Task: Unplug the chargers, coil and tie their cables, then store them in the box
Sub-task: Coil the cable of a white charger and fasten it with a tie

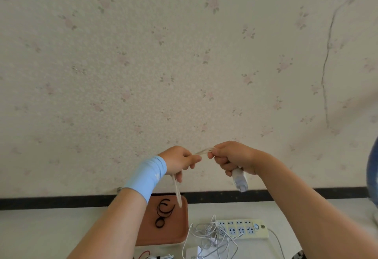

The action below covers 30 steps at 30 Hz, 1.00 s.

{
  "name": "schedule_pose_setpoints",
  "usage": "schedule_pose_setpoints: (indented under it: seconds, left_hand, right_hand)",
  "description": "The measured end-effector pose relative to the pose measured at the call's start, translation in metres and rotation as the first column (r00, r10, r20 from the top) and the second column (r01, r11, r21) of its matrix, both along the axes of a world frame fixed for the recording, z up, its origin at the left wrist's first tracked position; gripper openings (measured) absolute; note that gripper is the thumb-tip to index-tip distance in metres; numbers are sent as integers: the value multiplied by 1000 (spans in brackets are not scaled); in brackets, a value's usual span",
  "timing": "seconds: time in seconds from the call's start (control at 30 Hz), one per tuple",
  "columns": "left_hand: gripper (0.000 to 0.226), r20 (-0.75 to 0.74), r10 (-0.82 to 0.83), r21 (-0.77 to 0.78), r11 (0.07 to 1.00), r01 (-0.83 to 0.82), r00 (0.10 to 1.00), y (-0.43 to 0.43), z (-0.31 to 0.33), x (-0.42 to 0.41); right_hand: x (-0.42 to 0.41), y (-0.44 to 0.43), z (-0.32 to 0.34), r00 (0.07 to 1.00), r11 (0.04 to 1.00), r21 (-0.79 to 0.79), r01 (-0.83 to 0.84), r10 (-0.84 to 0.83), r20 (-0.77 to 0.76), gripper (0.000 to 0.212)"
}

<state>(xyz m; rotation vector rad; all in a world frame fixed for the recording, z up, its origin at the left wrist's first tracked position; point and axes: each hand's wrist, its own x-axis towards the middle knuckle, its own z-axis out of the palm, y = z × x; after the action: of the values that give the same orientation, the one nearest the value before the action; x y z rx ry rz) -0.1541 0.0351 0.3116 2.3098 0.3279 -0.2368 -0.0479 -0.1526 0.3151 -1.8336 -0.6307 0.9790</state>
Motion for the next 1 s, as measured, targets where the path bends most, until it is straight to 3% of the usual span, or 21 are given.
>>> schedule_pose_setpoints:
  seconds: [0.07, 0.13, 0.23, 0.3, 0.43, 0.53, 0.7, 0.77, 0.83, 1.0]
  left_hand:
    - [38, -9, 73, -236, 969, -73, 997, 9, 0, -2]
    - [31, 31, 154, -538, 835, -114, 988, 13, 1, -4]
    - [27, 29, 275, -745, 646, -163, 961, 12, 0, 0]
    - [28, 4, 334, -757, 617, -216, 942, 11, -4, 3]
    - [29, 32, 383, -689, 677, -258, 923, 9, -6, 6]
    - [28, 34, 344, -706, 673, -222, 938, 10, -4, 6]
    - [28, -113, 150, -734, 654, -185, 982, 9, 0, -3]
    - [29, -93, 243, -780, 584, -223, 965, 9, 0, 0]
    - [30, -69, 405, -866, 429, -256, 912, 9, -2, 7]
    - [32, -79, 626, -968, 138, -210, 776, 2, -7, 20]
  right_hand:
    - [6, -3, -3, 995, 997, 7, 82, -82, 59, 27]
    - [7, -3, -6, 988, 995, 29, 97, -100, 120, 28]
    - [5, 0, -7, 989, 997, 51, 55, -62, 132, 27]
    - [2, 2, -8, 995, 1000, 12, -7, 5, 97, 26]
    - [-1, 7, -11, 999, 999, -1, -37, 37, -8, 23]
    - [3, 6, -6, 995, 995, 56, 86, -82, -61, 23]
    - [12, -4, 0, 930, 920, 143, 364, -351, -111, 25]
    - [11, -5, -1, 918, 913, 107, 395, -386, -97, 22]
    - [7, -2, -1, 929, 930, 41, 366, -363, -73, 19]
    - [-13, 15, -5, 985, 985, -64, 160, -163, -49, 18]
